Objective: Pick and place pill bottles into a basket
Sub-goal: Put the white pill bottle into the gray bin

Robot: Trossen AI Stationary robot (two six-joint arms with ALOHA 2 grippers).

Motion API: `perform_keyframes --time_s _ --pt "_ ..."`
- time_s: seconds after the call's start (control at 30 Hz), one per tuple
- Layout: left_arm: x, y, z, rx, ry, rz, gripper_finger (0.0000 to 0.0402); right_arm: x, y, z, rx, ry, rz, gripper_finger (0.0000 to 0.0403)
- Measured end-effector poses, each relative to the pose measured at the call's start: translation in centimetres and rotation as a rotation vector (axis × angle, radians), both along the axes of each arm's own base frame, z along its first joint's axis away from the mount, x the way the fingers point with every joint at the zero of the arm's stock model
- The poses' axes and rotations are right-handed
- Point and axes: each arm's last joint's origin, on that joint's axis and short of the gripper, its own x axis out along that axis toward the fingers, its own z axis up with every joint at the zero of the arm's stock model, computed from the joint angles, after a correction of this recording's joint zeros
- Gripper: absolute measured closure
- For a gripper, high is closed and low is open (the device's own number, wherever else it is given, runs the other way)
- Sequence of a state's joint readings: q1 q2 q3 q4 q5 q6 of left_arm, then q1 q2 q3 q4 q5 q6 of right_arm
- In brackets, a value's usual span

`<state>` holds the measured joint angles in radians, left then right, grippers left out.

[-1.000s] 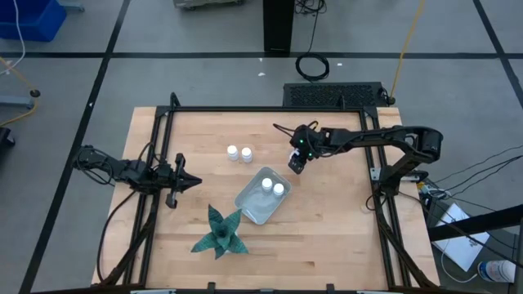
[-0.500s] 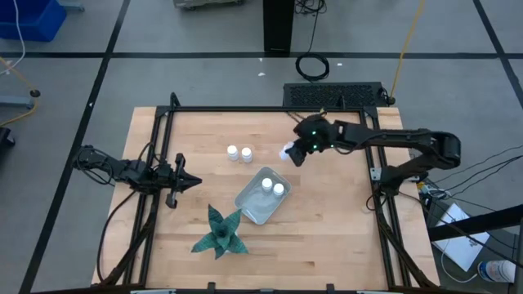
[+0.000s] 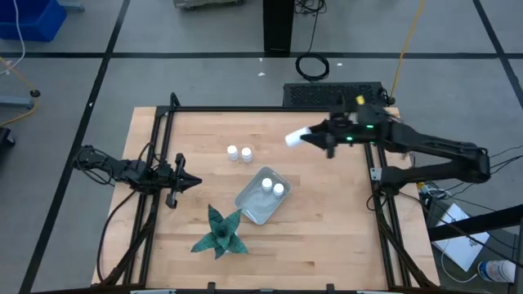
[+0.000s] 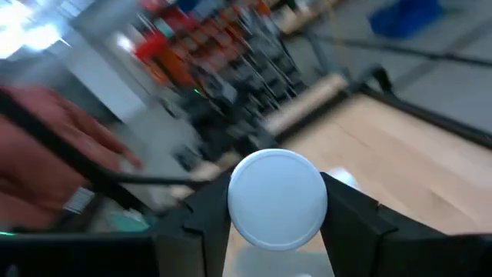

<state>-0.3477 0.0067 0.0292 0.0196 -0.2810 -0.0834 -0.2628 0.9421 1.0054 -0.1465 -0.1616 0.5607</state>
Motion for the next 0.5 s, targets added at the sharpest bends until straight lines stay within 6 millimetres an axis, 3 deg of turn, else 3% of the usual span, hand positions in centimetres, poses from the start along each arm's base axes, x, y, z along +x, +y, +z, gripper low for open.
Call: perform_keyframes --time_s 0.3,0.5 --pt "0.0 0.0 0.0 0.0 0.0 0.0 0.0376 -5.1 3.8 4.2 -0.009 -0.31 0.155 0.025" --pt "0.0 0.0 0.0 0.0 0.0 0.0 0.0376 -6.1 5.5 5.0 -0.018 -0.377 0.197 0.0248"
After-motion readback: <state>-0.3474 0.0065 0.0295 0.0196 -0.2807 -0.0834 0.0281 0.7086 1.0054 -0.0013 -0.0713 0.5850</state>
